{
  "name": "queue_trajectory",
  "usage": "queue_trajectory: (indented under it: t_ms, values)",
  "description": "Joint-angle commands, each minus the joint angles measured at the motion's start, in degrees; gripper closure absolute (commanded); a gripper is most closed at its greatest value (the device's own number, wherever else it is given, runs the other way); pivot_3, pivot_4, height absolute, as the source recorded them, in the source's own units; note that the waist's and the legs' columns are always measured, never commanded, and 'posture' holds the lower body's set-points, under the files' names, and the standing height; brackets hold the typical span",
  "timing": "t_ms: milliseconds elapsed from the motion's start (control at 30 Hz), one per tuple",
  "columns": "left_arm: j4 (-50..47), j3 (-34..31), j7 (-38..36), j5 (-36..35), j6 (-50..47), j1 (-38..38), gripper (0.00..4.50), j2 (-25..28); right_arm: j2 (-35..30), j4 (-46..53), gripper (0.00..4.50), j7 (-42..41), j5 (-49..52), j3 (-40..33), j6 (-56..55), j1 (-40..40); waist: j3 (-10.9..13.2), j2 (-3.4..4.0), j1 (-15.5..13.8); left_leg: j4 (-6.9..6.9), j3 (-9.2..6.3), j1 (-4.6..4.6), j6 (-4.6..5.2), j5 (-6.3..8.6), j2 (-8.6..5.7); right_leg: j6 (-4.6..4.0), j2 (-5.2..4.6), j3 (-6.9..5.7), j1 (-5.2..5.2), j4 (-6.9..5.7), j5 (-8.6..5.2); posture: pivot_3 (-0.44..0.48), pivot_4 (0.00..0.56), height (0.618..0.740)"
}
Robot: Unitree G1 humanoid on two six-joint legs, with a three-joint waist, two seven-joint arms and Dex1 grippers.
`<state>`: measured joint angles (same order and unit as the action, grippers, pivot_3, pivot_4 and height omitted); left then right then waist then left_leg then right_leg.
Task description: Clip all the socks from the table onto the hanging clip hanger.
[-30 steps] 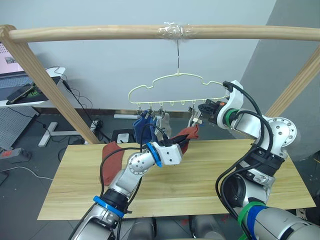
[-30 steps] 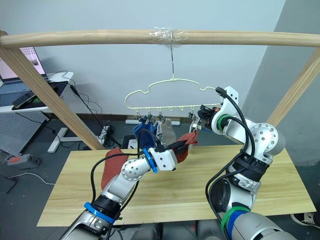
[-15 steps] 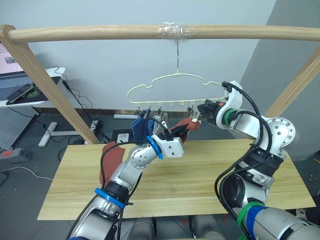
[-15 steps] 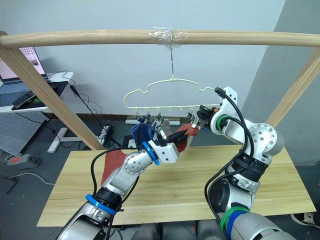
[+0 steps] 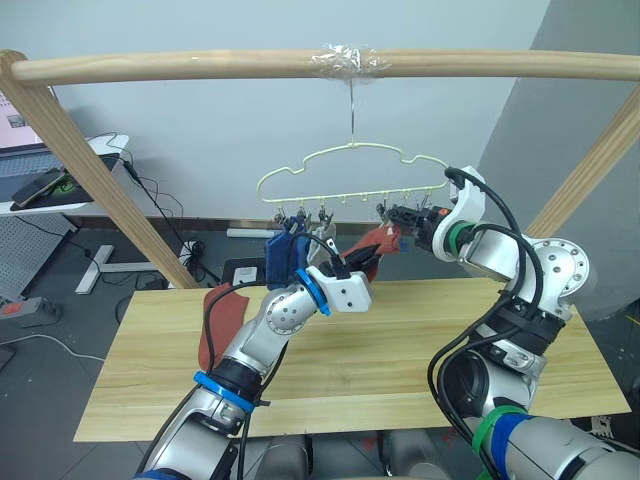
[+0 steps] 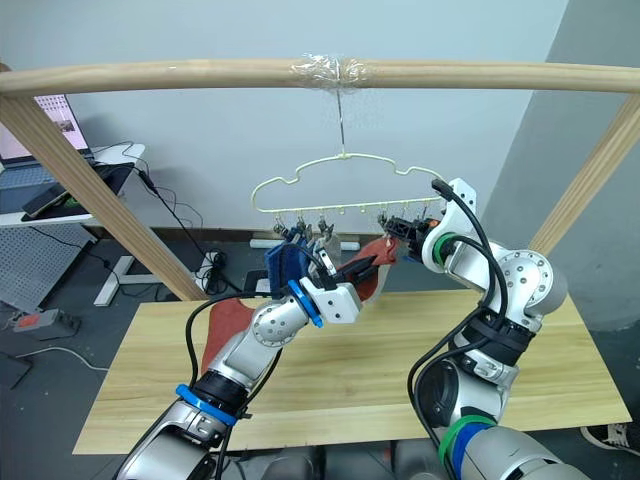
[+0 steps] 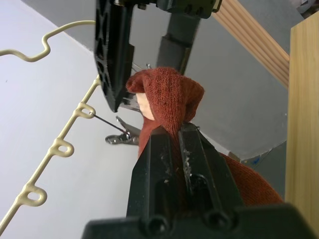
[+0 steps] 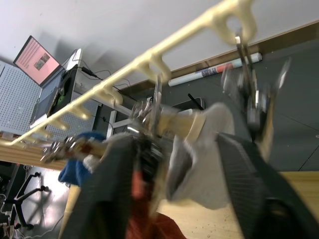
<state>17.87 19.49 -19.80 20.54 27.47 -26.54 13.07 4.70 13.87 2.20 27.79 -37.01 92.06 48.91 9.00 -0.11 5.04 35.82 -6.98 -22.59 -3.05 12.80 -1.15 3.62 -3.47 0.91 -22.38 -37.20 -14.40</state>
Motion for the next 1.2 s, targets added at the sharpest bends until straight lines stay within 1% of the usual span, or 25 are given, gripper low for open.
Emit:
queue_trajectory:
  t_ms: [33, 67, 133, 233, 367, 400, 500, 633, 667, 767, 833, 867, 933, 1000, 1033, 1133, 1200]
  values:
    - [-1.57, -0.14, -2.69, -4.72, -2.09, -0.04, 4.5, -1.75, -1.43, 3.77, 0.38, -2.18, 2.18, -0.22, 0.44, -0.13, 0.0, 0.0, 0.0, 0.0, 0.0, 0.0, 0.0, 0.0, 0.0, 0.0, 0.0, 0.0, 0.0, 0.0, 0.0, -0.129, 0.106, 0.74]
    - [-1.84, -0.21, -3.91, -6.43, -3.21, 0.28, 4.5, -2.44, -2.03, 4.65, 0.08, -2.96, 3.03, -0.14, 0.44, -0.67, 0.0, 0.0, -0.03, 0.01, 0.0, 0.0, 0.0, 0.0, 0.0, 0.0, 0.0, 0.0, 0.0, 0.0, 0.0, -0.131, 0.107, 0.74]
    - [-2.71, -0.52, -6.73, -10.86, -6.23, 1.03, 4.5, -4.28, -2.89, 6.8, 0.03, -4.27, 4.98, -0.82, 0.44, -1.83, 0.0, 0.0, -0.03, 0.02, -0.01, -0.05, 0.0, 0.0, -0.01, 0.0, 0.0, -0.01, 0.0, 0.03, 0.0, -0.135, 0.109, 0.74]
    - [-4.94, -2.24, -11.05, -21.25, -15.02, 2.78, 3.77, -9.04, -4.83, 10.73, 0.0, -6.21, 8.81, -1.38, 0.44, -4.77, 0.0, 0.0, 0.07, 0.02, -0.01, -0.09, 0.0, 0.0, -0.01, 0.02, -0.01, -0.01, -0.01, 0.08, -0.01, -0.148, 0.113, 0.74]
    - [-8.13, -5.4, -13.83, -31.96, -26.34, 4.2, 2.61, -13.51, -5.91, 14.06, 0.0, -6.55, 11.0, -2.32, 0.44, -7.15, 0.01, 0.0, 0.35, 0.03, -0.01, -0.09, 0.0, 0.0, 0.0, 0.04, -0.01, -0.02, -0.03, 0.02, -0.02, -0.162, 0.118, 0.74]
    - [-8.68, -6.32, -14.01, -34.19, -29.23, 4.46, 2.34, -14.21, -6.17, 14.92, 0.0, -6.51, 10.7, -2.27, 0.44, -7.9, 0.0, 0.0, 0.47, 0.04, -0.01, -0.08, 0.01, 0.0, 0.01, 0.2, 0.0, -0.03, -0.03, 0.01, -0.12, -0.165, 0.119, 0.74]
    - [-10.27, -8.2, -15.18, -38.4, -35.6, 5.23, 1.43, -14.15, -6.59, 17.0, 0.0, -6.61, 9.88, -0.89, -0.73, -10.81, 0.0, 0.0, 0.95, 0.08, 0.0, -0.02, 0.02, -0.01, 0.01, 0.28, 0.01, -0.02, 0.01, -0.03, -0.17, -0.165, 0.121, 0.74]
    - [-13.46, -10.8, -16.09, -41.74, -42.38, 7.06, 0.16, -11.05, -9.24, 19.62, 0.0, -7.42, 7.93, 6.14, -8.23, -18.67, 0.01, 0.01, 1.58, 0.06, 0.0, 0.02, 0.03, -0.01, 0.02, 0.29, 0.02, 0.0, 0.03, -0.01, -0.18, -0.157, 0.122, 0.74]
    - [-14.79, -11.36, -16.13, -42.17, -44.22, 7.83, 0.05, -9.67, -9.95, 20.01, 0.0, -7.57, 6.98, 8.26, -10.97, -20.87, 0.01, 0.02, 1.81, 0.06, 0.01, 0.02, 0.03, -0.01, 0.02, 0.29, 0.03, 0.01, 0.02, -0.01, -0.18, -0.153, 0.123, 0.74]
    - [-18.2, -12.38, -14.67, -41.71, -49.55, 9.79, 0.05, -5.88, -11.5, 20.67, 0.0, -7.68, 3.31, 14.16, -19.47, -26.39, 0.02, 0.02, 1.77, 0.05, 0.02, 0.02, 0.02, -0.01, 0.02, 0.3, 0.03, 0.02, 0.02, -0.01, -0.18, -0.135, 0.127, 0.74]
    - [-20.77, -13.04, -13.16, -40.64, -52.95, 11.13, 0.05, -3.0, -15.15, 20.42, 0.0, -8.14, -2.87, 21.25, -28.98, -30.61, 0.02, 0.02, 1.64, 0.06, 0.01, 0.03, 0.02, -0.01, 0.02, 0.3, 0.03, 0.02, 0.04, 0.0, -0.19, -0.131, 0.127, 0.74]
    - [-22.6, -13.33, -12.53, -39.64, -53.33, 11.98, 0.02, -1.38, -16.59, 19.85, 0.17, -8.43, -5.94, 24.72, -34.11, -32.45, 0.04, 0.01, 1.57, 0.06, 0.02, 0.04, 0.02, -0.01, 0.02, 0.3, 0.02, 0.03, 0.04, 0.01, -0.19, -0.122, 0.129, 0.74]
    - [-26.16, -13.57, -11.9, -38.02, -52.28, 13.71, 0.0, 1.07, -17.67, 18.43, 0.62, -8.18, -10.09, 29.28, -41.47, -34.78, 0.07, 0.0, 1.52, 0.05, 0.03, 0.04, 0.02, -0.01, 0.02, 0.3, 0.02, 0.03, 0.04, 0.04, -0.19, -0.109, 0.134, 0.74]
    - [-30.56, -14.15, -13.3, -38.83, -52.16, 15.91, 0.0, 3.53, -17.82, 16.7, 1.26, -6.83, -14.33, 32.95, -47.53, -35.93, 0.11, -0.06, 1.45, 0.03, 0.03, 0.06, 0.02, -0.01, 0.04, 0.3, 0.03, 0.03, 0.04, 0.05, -0.19, -0.104, 0.134, 0.74]
    - [-31.84, -14.33, -13.79, -39.49, -52.48, 16.53, 0.0, 4.2, -17.77, 16.05, 1.26, -6.52, -15.59, 33.91, -49.36, -36.21, 0.11, -0.06, 1.31, -0.01, 0.02, 0.07, 0.01, -0.01, 0.06, 0.29, 0.03, 0.03, 0.04, 0.06, -0.19, -0.104, 0.134, 0.74]
    - [-36.67, -16.3, -17.51, -44.47, -54.3, 18.5, 0.0, 6.62, -15.97, 13.92, 1.26, -5.34, -17.58, 35.0, -54.29, -35.8, 0.16, -0.09, 0.59, -0.01, 0.02, 0.06, 0.01, -0.01, 0.06, 0.29, 0.02, 0.03, 0.03, 0.07, -0.19, -0.09, 0.138, 0.74]
    - [-39.52, -17.95, -18.29, -46.73, -54.28, 19.7, 0.0, 7.41, -14.6, 11.9, 1.58, -4.43, -18.77, 35.52, -57.16, -34.81, 0.17, -0.09, 0.17, -0.02, 0.02, 0.06, 0.0, -0.01, 0.07, 0.28, 0.02, 0.03, 0.04, 0.09, -0.2, -0.073, 0.138, 0.74]
